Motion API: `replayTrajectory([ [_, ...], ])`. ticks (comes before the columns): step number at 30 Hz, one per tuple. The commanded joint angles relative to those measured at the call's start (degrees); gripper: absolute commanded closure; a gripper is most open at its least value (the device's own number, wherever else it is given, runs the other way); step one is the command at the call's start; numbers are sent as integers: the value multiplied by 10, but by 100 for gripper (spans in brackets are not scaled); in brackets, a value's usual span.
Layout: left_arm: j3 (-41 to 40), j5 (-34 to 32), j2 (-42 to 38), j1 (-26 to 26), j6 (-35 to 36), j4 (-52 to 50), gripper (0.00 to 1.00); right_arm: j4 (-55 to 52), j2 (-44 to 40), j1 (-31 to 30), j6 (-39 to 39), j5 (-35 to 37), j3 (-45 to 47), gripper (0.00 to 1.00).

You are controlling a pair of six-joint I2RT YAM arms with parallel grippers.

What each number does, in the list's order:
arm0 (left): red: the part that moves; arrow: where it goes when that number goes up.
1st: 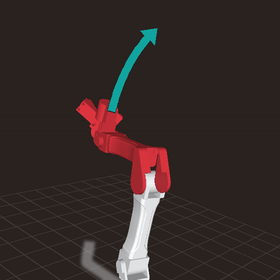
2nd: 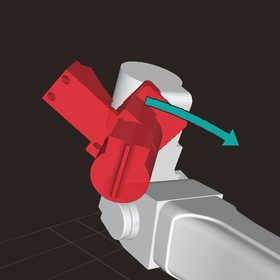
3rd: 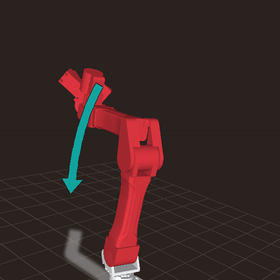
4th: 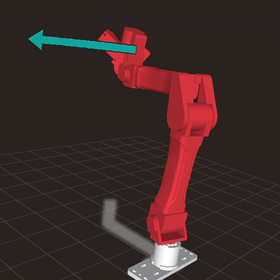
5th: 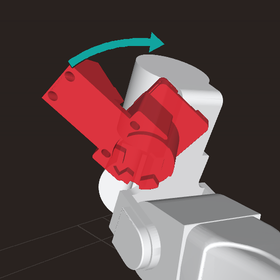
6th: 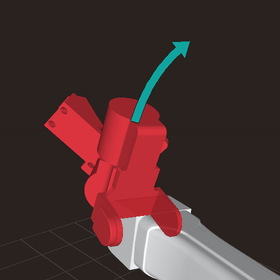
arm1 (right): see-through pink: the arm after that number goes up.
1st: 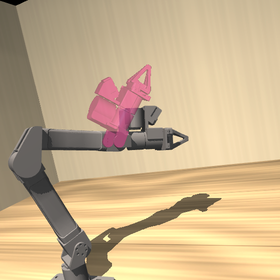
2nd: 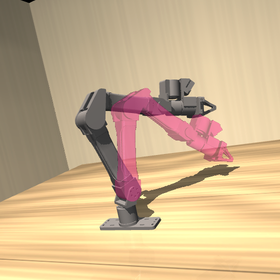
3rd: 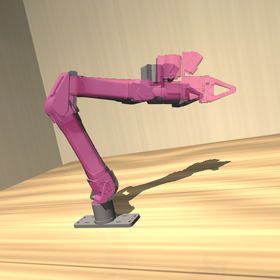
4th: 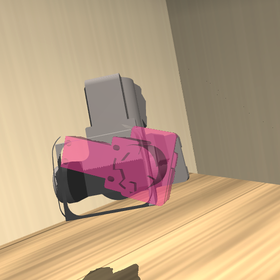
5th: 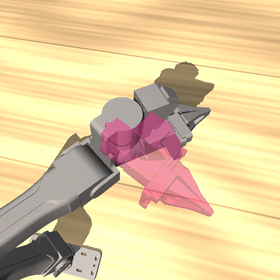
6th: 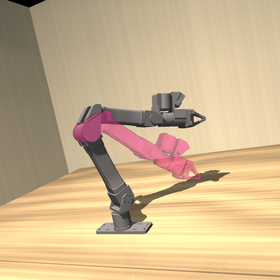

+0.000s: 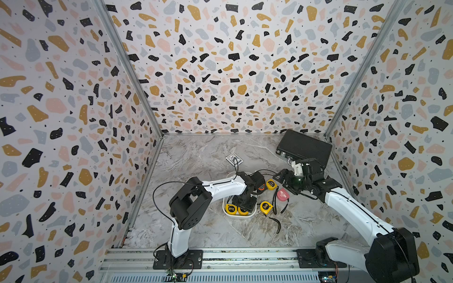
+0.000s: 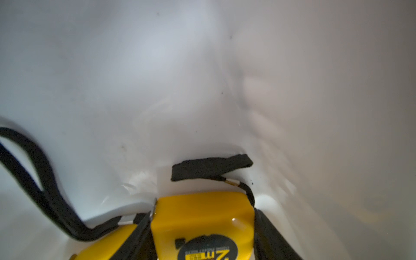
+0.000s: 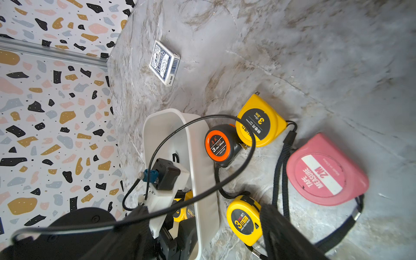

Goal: Take the tape measure out of the storage box
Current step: Pick up the tape measure from the storage box.

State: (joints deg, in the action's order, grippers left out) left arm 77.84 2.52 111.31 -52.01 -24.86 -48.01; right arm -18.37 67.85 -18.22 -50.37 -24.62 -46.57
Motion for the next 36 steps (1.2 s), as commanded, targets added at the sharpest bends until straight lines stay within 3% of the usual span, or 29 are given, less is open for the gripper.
replayTrajectory([
  [1,14,-14,1,-3,-5,-23,59,6,-15,2,-4,4,-14,18],
  [6,21,-9,-4,-3,-12,-24,83,4,-23,2,-6,2,-12,18],
  [11,31,-14,-17,-2,-22,-35,100,2,-31,2,-7,-1,-8,18],
  [23,63,-11,-73,22,-74,-78,100,4,-55,-3,-12,-17,3,18],
  [36,152,-14,-147,43,-190,-114,100,30,-130,-37,-26,-34,53,18],
])
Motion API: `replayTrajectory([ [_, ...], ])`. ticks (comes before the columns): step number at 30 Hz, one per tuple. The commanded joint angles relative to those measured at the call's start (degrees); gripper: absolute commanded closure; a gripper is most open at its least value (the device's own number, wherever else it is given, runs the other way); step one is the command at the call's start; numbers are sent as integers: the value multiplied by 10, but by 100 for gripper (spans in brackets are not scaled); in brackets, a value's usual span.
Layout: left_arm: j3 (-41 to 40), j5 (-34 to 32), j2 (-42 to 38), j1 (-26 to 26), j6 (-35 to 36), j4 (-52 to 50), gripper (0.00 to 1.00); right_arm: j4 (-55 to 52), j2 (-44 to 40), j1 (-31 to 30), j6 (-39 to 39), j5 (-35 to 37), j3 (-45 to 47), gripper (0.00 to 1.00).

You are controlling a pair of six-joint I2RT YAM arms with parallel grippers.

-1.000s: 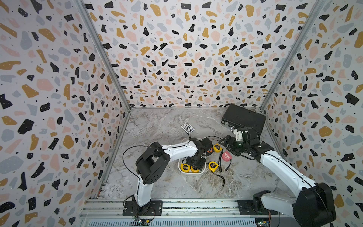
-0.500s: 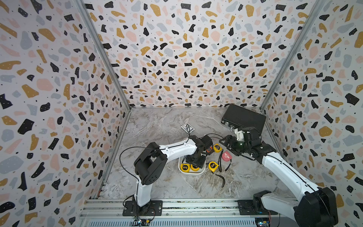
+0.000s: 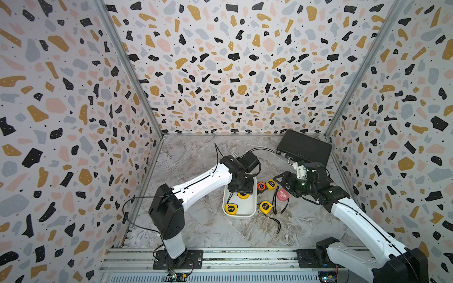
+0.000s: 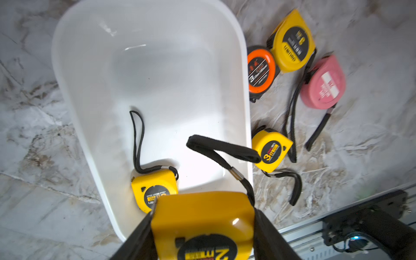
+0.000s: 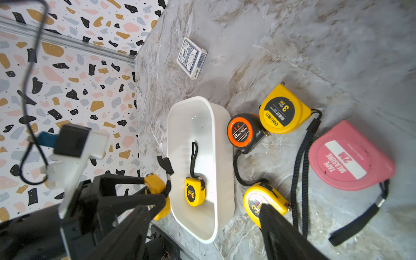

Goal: Take the tape measure out of the storage box
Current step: Pick up the tape measure from the storage box, then place the tape measure at the center of the board.

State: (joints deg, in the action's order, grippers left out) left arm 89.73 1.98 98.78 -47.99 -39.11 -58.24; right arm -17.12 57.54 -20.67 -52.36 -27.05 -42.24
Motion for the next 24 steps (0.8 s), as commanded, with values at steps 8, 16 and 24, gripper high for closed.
replayTrajectory([
  [8,62,19,-29,2,-190,66,100,86,-105,-70,-19,28,75,19],
  [16,41,63,-25,-4,-286,146,100,173,-128,-100,-3,53,104,19],
  [24,29,88,-19,-19,-323,179,100,226,-104,-113,12,65,106,20],
])
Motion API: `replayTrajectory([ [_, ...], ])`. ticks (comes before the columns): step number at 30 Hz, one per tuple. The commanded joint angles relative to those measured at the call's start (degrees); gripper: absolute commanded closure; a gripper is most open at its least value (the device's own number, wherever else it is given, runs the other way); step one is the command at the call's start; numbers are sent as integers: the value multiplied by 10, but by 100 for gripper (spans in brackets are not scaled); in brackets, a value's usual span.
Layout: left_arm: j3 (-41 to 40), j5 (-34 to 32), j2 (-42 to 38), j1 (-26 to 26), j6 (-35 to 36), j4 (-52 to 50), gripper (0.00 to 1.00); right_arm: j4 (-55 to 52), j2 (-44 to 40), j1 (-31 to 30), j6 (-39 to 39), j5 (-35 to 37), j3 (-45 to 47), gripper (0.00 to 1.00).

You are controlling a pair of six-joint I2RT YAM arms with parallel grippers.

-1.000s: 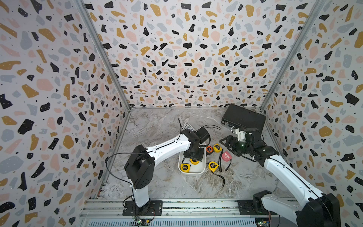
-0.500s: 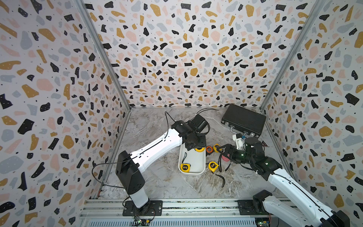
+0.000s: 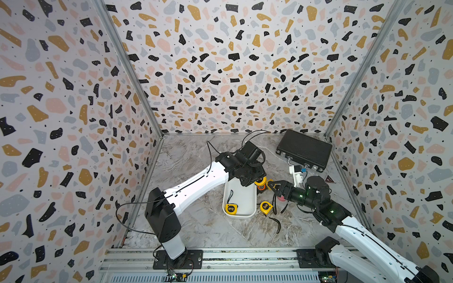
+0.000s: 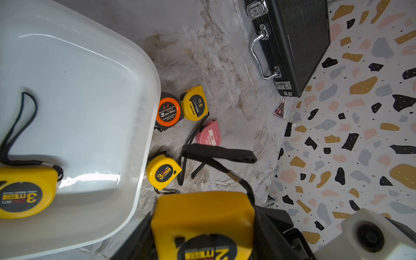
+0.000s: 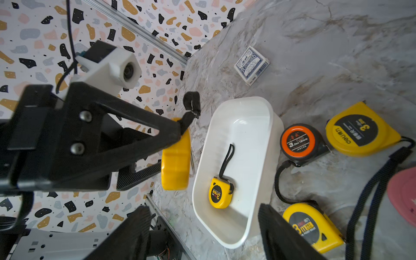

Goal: Take the tape measure out of the storage box
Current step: Place the tape measure at the center of the board.

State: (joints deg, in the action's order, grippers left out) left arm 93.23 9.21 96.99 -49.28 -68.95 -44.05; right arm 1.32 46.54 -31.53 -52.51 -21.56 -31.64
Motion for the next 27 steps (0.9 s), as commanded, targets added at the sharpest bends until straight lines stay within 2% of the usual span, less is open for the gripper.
replayTrajectory([
  [1,-6,18,-1,-7,-27,41,100,48,12,-6,16,9,-1,21],
  [10,2,31,3,-19,-44,59,100,80,40,-9,19,10,-6,28],
  [13,2,38,4,-19,-45,59,100,88,40,-8,18,13,-1,37],
  [20,-12,51,3,-20,-52,73,100,95,33,-9,9,12,12,73],
  [23,-16,56,5,-19,-51,79,100,88,27,-8,7,18,14,81],
  [24,-17,56,5,-19,-51,80,90,85,25,-9,6,20,16,83],
  [26,-16,50,5,-19,-42,76,45,70,19,-8,3,30,18,85],
  [27,-15,45,4,-18,-35,70,32,62,16,-8,3,35,18,85],
])
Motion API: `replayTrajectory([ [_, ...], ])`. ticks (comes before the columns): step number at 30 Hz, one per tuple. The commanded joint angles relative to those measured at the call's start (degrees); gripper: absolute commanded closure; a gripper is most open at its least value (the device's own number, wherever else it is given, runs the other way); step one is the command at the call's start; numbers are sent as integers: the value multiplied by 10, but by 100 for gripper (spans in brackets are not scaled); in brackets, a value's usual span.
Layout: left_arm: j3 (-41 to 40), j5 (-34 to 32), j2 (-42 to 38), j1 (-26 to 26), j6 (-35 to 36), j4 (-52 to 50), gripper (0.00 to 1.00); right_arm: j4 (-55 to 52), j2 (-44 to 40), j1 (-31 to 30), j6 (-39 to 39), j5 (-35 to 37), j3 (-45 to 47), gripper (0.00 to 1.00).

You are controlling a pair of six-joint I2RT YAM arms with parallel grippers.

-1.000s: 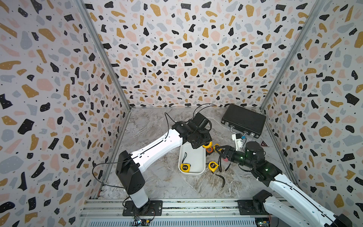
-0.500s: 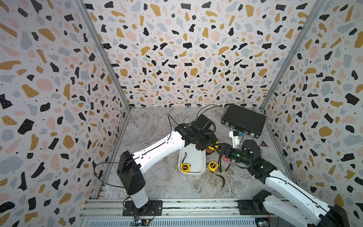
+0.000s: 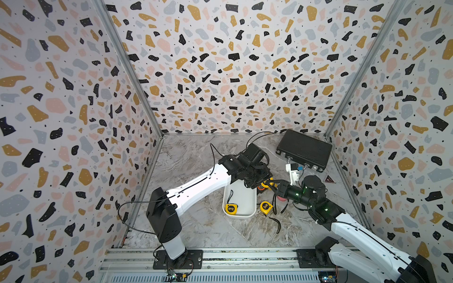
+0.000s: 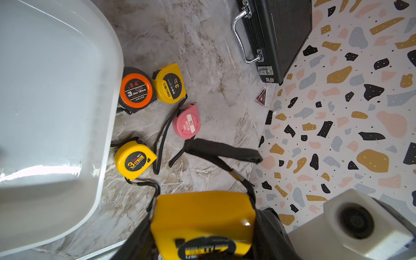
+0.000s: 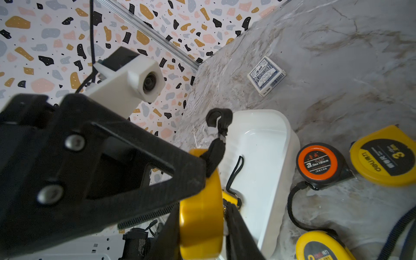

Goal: Take the tape measure out of the storage box
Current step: Place the tape measure at the center of the board.

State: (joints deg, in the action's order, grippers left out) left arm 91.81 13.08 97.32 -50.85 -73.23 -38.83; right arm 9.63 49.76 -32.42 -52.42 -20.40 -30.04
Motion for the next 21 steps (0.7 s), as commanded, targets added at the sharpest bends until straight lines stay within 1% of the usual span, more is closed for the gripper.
replayTrajectory([
  [1,1,-1,-1,-2,16,10,19,-31,-20,2,1,27,3,86],
  [2,3,-8,-4,-1,26,-5,10,-40,-23,3,-1,28,4,86],
  [3,2,-13,-5,1,32,-13,3,-47,-27,5,-4,29,7,86],
  [4,-2,-17,-11,3,38,-18,0,-58,-32,8,-7,31,11,86],
  [9,-40,-33,-41,17,57,-33,0,-144,-82,35,-25,39,38,87],
  [14,-85,-39,-70,28,64,-34,0,-213,-133,114,-43,32,69,87],
  [17,-103,-41,-82,29,68,-36,0,-232,-147,160,-45,31,81,87],
  [21,-117,-42,-95,29,74,-40,0,-260,-159,202,-45,45,93,86],
])
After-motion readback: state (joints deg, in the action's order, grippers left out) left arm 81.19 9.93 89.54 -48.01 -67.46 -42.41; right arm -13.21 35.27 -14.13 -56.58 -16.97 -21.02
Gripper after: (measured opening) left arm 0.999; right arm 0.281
